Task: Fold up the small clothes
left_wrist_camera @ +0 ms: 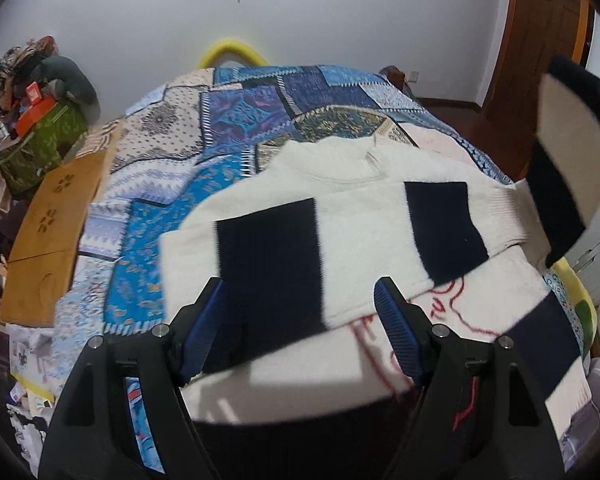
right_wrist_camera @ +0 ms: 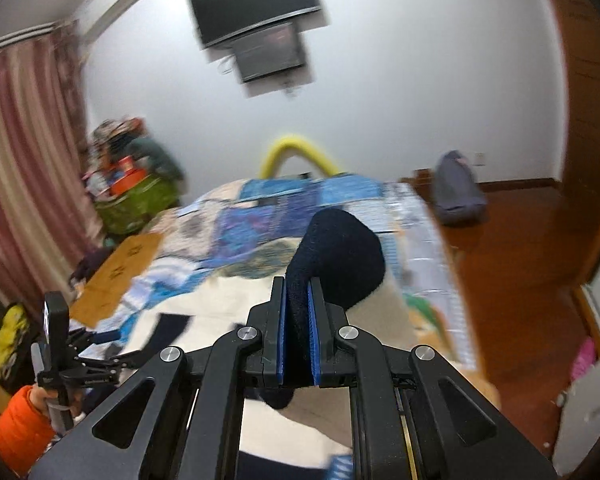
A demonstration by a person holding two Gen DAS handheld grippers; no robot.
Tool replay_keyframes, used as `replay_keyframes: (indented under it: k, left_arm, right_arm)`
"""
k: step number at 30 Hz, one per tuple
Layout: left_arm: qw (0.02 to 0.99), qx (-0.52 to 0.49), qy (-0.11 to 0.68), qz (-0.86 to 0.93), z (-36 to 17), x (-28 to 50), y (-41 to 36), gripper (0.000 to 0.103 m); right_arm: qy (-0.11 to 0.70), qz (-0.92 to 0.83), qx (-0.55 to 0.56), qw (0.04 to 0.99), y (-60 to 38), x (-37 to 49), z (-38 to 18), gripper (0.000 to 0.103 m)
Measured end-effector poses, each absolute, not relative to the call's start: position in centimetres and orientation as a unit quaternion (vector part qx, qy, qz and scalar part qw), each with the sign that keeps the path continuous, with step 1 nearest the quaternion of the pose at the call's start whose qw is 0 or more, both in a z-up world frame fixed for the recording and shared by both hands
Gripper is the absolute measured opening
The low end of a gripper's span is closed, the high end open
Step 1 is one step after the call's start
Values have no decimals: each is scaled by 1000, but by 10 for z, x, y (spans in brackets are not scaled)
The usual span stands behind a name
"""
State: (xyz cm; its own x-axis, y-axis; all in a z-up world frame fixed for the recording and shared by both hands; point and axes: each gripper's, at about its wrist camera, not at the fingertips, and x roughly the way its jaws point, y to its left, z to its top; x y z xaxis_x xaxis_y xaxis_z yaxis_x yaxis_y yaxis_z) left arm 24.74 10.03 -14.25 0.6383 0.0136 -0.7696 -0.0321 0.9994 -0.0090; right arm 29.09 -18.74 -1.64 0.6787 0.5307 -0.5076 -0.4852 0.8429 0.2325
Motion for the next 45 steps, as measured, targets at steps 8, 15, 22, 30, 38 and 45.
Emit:
replay_keyframes:
  k: [8, 15, 22, 30, 38, 45]
  left_arm:
    - [906, -19, 423, 18, -138, 220, 119, 75]
    - [902, -12, 432, 4, -142, 226, 100, 75]
    - [898, 35, 437, -28, -144, 251, 42, 75]
    - [876, 86, 466, -94, -167, 296, -41, 75]
    - [844, 137, 508, -106, -209, 336, -94, 75]
    - [860, 107, 490, -92, -194, 338, -81, 8]
  right_arm:
    - [327, 356, -13, 875, -89, 292, -43, 9]
    - [333, 382, -40, 861, -79, 284, -47, 28]
    - [343, 330, -38, 878, -130, 284, -59, 34]
    - [395, 265, -38, 879, -192, 287, -113, 37]
    - [440, 243, 19, 864, -233, 291, -157, 37]
    - [450, 238, 39, 860, -244, 289, -168, 37]
